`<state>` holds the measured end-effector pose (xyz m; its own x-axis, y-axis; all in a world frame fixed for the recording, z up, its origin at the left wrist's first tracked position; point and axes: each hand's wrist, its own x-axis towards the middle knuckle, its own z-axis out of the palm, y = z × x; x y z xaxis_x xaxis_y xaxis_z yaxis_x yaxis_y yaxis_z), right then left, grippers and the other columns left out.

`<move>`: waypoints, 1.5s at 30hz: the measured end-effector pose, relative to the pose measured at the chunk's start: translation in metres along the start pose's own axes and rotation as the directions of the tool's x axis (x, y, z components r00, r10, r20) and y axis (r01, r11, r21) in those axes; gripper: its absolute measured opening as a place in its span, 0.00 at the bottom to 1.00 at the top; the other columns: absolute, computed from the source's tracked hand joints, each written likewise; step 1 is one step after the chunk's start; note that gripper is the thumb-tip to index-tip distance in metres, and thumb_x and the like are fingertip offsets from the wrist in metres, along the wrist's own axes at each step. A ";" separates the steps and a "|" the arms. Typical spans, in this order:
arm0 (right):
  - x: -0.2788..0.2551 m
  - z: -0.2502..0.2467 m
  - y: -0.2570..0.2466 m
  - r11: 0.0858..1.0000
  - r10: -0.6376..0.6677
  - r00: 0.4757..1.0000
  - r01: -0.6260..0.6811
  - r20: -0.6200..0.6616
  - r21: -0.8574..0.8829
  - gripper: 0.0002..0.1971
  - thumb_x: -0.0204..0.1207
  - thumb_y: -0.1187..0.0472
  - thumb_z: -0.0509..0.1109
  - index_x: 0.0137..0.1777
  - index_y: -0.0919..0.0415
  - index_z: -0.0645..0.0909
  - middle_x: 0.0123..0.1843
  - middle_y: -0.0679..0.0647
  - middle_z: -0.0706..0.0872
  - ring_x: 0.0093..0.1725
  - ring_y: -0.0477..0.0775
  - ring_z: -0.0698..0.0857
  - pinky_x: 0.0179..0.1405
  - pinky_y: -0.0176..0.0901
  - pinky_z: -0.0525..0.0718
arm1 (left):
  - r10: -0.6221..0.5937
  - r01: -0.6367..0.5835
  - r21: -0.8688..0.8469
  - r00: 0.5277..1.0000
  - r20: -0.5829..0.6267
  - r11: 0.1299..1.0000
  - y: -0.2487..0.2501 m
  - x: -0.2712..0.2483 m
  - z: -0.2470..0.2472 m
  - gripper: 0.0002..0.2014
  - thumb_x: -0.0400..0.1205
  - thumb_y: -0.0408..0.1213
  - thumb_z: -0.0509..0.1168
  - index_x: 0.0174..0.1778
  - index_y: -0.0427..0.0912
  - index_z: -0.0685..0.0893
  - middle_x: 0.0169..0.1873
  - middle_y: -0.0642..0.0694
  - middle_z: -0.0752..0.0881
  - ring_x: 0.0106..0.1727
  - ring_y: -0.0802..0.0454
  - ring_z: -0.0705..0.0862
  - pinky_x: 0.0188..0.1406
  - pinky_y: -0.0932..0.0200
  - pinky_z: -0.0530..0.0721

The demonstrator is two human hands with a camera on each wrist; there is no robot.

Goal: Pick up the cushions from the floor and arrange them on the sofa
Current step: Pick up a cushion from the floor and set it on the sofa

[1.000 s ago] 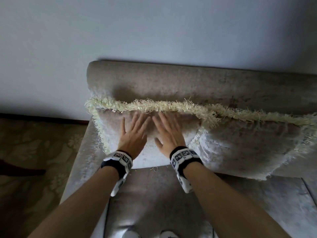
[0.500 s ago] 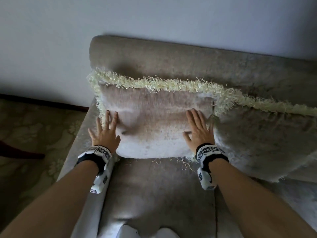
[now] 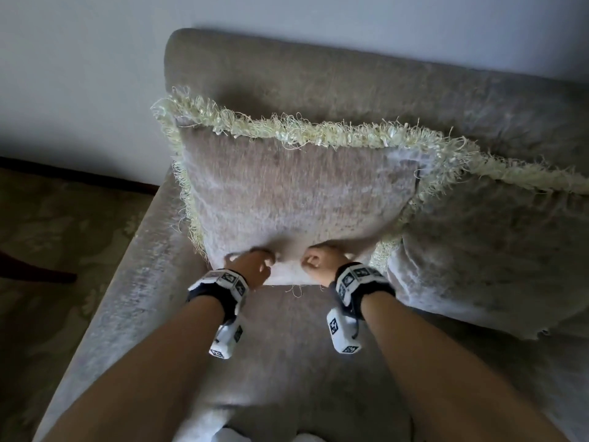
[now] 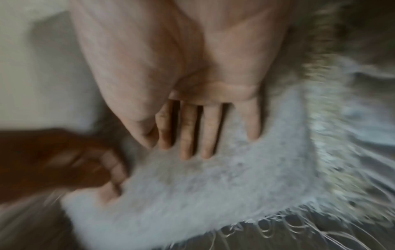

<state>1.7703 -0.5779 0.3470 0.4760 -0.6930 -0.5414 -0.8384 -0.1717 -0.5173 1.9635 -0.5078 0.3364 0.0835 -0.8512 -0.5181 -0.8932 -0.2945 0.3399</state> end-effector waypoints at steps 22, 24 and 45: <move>-0.010 -0.076 -0.036 0.756 -0.354 0.804 -0.055 -0.479 -0.652 0.50 0.70 0.23 0.55 0.84 0.43 0.34 0.85 0.46 0.31 0.85 0.52 0.33 0.73 0.82 0.32 | 0.237 0.022 0.417 0.795 -0.558 0.909 0.022 -0.002 -0.083 0.68 0.58 0.71 0.73 0.83 0.58 0.33 0.83 0.47 0.32 0.84 0.40 0.35 0.69 0.13 0.45; -0.015 -0.094 -0.021 0.719 -0.318 0.829 -0.106 -0.461 -0.686 0.44 0.73 0.22 0.42 0.83 0.41 0.32 0.85 0.45 0.29 0.84 0.51 0.32 0.72 0.83 0.33 | 0.170 0.081 0.399 0.815 -0.553 0.913 0.003 -0.005 -0.092 0.67 0.58 0.74 0.70 0.82 0.59 0.32 0.83 0.46 0.32 0.84 0.43 0.35 0.70 0.14 0.43; -0.058 -0.215 -0.062 0.850 -0.144 0.889 -0.114 -0.435 -0.514 0.55 0.69 0.34 0.71 0.85 0.47 0.39 0.87 0.52 0.41 0.86 0.56 0.41 0.81 0.71 0.40 | 0.067 0.098 0.341 0.895 -0.440 0.935 0.015 -0.027 -0.224 0.66 0.62 0.66 0.75 0.80 0.62 0.29 0.83 0.53 0.32 0.83 0.43 0.31 0.70 0.15 0.49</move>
<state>1.7380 -0.6782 0.5532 0.4280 -0.8960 -0.1181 -0.9036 -0.4267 -0.0373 2.0472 -0.5865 0.5309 0.2096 -0.9731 -0.0955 -0.9776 -0.2106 -0.0005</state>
